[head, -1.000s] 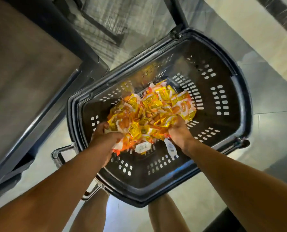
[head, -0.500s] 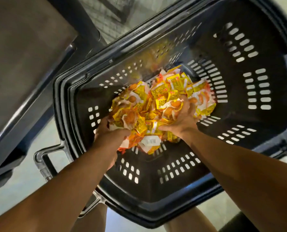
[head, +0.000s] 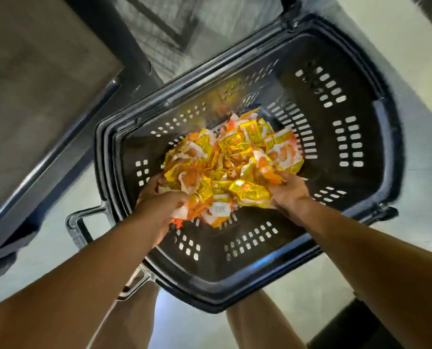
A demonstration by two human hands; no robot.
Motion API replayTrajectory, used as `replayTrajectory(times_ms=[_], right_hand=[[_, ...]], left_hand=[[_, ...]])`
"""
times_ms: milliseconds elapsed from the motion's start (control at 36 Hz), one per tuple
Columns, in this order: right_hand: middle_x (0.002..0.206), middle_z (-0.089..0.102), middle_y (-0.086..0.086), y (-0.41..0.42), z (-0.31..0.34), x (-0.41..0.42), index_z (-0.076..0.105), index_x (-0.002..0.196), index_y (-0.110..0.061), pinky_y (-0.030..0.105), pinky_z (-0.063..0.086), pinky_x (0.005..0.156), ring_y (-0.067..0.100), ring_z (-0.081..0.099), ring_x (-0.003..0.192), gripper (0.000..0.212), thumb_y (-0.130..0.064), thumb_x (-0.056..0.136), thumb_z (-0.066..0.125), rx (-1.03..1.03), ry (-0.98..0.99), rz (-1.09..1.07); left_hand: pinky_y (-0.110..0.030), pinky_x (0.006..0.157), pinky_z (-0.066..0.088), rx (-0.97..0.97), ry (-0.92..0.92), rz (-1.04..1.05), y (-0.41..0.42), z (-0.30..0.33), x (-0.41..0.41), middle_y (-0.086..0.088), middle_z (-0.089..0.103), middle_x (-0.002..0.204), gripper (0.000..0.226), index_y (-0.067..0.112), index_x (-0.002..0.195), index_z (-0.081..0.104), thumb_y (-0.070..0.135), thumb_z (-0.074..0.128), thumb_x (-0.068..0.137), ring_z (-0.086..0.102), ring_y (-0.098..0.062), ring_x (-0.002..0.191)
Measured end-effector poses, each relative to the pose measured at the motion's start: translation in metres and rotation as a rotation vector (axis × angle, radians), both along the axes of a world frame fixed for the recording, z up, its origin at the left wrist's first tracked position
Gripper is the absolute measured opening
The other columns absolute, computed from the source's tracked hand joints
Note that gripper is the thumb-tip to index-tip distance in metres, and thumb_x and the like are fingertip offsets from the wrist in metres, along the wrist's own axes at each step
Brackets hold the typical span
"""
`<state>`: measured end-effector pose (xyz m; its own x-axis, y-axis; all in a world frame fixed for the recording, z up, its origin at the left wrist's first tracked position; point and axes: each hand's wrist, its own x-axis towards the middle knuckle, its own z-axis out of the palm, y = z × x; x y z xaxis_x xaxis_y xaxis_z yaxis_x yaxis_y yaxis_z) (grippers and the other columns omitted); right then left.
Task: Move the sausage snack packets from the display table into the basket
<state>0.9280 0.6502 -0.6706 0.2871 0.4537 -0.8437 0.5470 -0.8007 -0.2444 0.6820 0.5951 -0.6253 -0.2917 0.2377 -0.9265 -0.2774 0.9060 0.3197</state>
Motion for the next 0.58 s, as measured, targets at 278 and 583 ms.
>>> replayTrajectory(times_ms=[278,583], right_hand=[[0.081,0.061,0.003,-0.015,0.181,0.009,0.061,0.092,-0.02,0.026,0.052,0.063,0.012,0.06,0.067,0.031,0.008,0.099,0.049,-0.003,0.502,-0.476],[0.097,0.078,-0.002,-0.03,0.427,-0.005,0.076,0.111,-0.024,0.02,0.056,0.058,0.007,0.073,0.073,0.033,0.0,0.094,0.061,0.219,0.79,-0.471]], left_hand=[[-0.039,0.077,0.06,0.156,-0.239,0.252,-0.009,0.144,-0.013,-0.016,0.07,0.124,0.058,0.013,0.131,0.056,-0.015,0.066,0.082,0.07,-0.033,0.108],[-0.04,0.085,0.06,0.525,-0.36,0.31,-0.043,0.378,-0.026,-0.018,0.068,0.128,0.058,0.002,0.137,0.056,-0.012,0.06,0.081,0.068,-0.035,0.113]])
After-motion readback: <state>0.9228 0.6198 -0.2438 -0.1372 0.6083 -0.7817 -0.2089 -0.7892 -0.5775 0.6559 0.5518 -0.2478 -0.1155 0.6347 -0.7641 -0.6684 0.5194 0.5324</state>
